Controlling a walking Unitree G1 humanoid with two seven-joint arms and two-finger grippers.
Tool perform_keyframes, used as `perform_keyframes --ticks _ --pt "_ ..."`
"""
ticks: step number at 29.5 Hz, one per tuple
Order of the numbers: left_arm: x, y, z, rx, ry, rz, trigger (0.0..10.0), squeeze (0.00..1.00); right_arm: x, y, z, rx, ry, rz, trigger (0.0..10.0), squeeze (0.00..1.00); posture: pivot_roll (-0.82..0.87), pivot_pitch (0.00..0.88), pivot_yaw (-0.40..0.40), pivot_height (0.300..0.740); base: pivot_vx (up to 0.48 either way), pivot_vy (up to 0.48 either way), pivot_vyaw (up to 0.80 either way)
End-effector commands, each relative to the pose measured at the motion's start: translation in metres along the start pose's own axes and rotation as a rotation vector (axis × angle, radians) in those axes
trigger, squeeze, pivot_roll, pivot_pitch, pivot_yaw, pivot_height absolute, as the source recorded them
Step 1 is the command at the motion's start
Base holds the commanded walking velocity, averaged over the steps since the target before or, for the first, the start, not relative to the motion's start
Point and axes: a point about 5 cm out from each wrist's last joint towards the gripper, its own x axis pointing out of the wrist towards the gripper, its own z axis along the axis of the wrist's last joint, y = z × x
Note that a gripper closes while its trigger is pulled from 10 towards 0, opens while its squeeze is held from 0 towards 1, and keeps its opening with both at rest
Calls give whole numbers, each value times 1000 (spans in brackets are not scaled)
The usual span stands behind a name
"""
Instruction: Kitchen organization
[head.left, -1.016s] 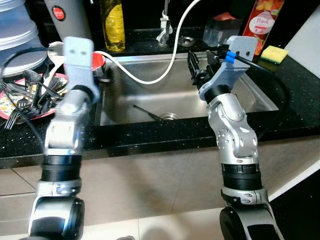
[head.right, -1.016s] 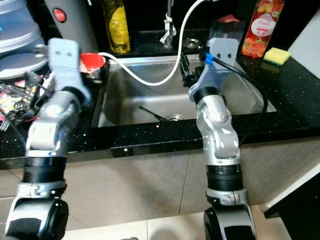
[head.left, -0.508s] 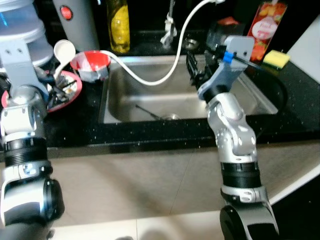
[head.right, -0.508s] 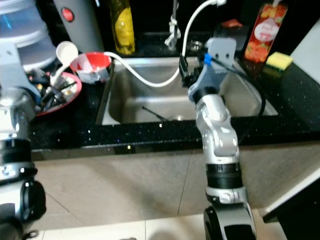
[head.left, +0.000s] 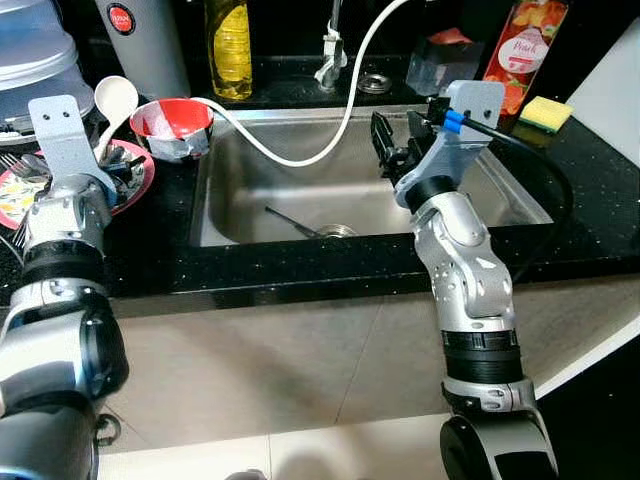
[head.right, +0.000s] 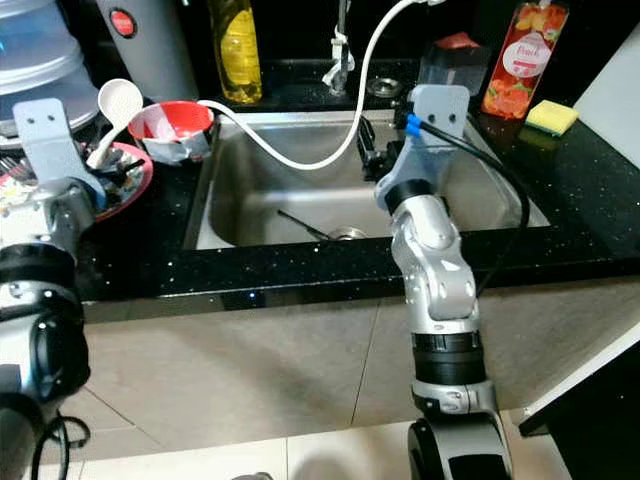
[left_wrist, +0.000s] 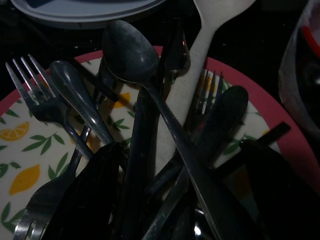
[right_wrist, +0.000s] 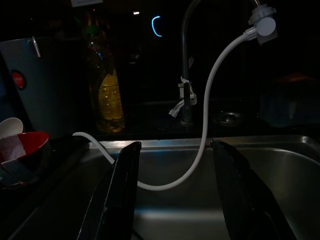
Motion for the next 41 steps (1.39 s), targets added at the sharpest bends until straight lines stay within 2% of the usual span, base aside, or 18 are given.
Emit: perform_keyframes --ticks 1,5,7,10,14,17,18,19,20,21,23,24,25,29,33,34,35,41 --pt "3 8 -42 -7 164 75 10000 0 -1 1 0 -2 1 2 10000 0 107 37 -3 740 0 0 0" --pt "4 4 -64 40 222 71 10000 0 0 2 0 0 0 3 10000 0 111 37 -4 740 0 0 0" --pt "3 8 -84 178 260 58 10000 0 1 3 0 3 1 7 10000 0 119 38 -7 740 0 0 0" --pt "3 11 -87 205 266 56 10000 0 1 4 0 3 1 7 10000 0 119 38 -7 740 0 0 0" --pt "4 28 -92 296 290 76 10000 0 1 4 -1 6 5 7 10000 0 138 36 -10 740 0 0 0" --pt "4 40 -94 277 314 105 9686 0 1 5 -2 9 6 10 10000 0 145 31 -11 740 0 0 0" --pt "3 43 -95 221 327 116 8118 0 1 5 -2 10 6 11 10000 0 151 25 -13 740 0 0 0" --pt "3 45 -96 182 336 122 8118 0 1 5 -2 11 7 12 10000 0 151 25 -13 740 0 0 0" --pt "3 46 -97 78 348 125 7569 0 2 6 -3 11 6 14 10000 0 153 21 -14 740 0 0 0" --pt "3 48 -97 3 355 137 8980 0 2 6 -2 12 5 17 10000 0 153 21 -14 740 0 0 0" --pt "3 49 -97 -40 358 144 8980 0 3 7 -2 12 4 19 10000 0 153 21 -14 740 0 0 0" --pt "3 49 -97 -40 358 144 8980 0 3 7 -2 12 4 19 10000 0 153 21 -14 740 0 0 0" --pt "3 48 -96 -42 357 135 10000 0 3 7 -2 11 3 22 10000 0 157 13 -21 740 0 0 0" --pt "4 48 -93 -47 358 116 10000 0 4 7 -2 11 2 25 10000 0 157 13 -21 740 0 0 0" --pt "5 52 -84 14 348 73 9804 0 4 7 -1 11 2 28 10000 0 159 12 -24 740 0 0 0" --pt "5 54 -82 41 344 71 5765 0 4 8 -2 11 2 28 10000 0 162 13 -23 740 0 0 0" --pt "5 59 -83 72 345 83 0 0 4 8 -2 12 4 28 10000 0 163 12 -21 740 0 0 0" --pt "3 67 -92 93 367 115 0 0 3 7 -3 13 5 22 10000 0 162 13 -19 740 0 0 0"
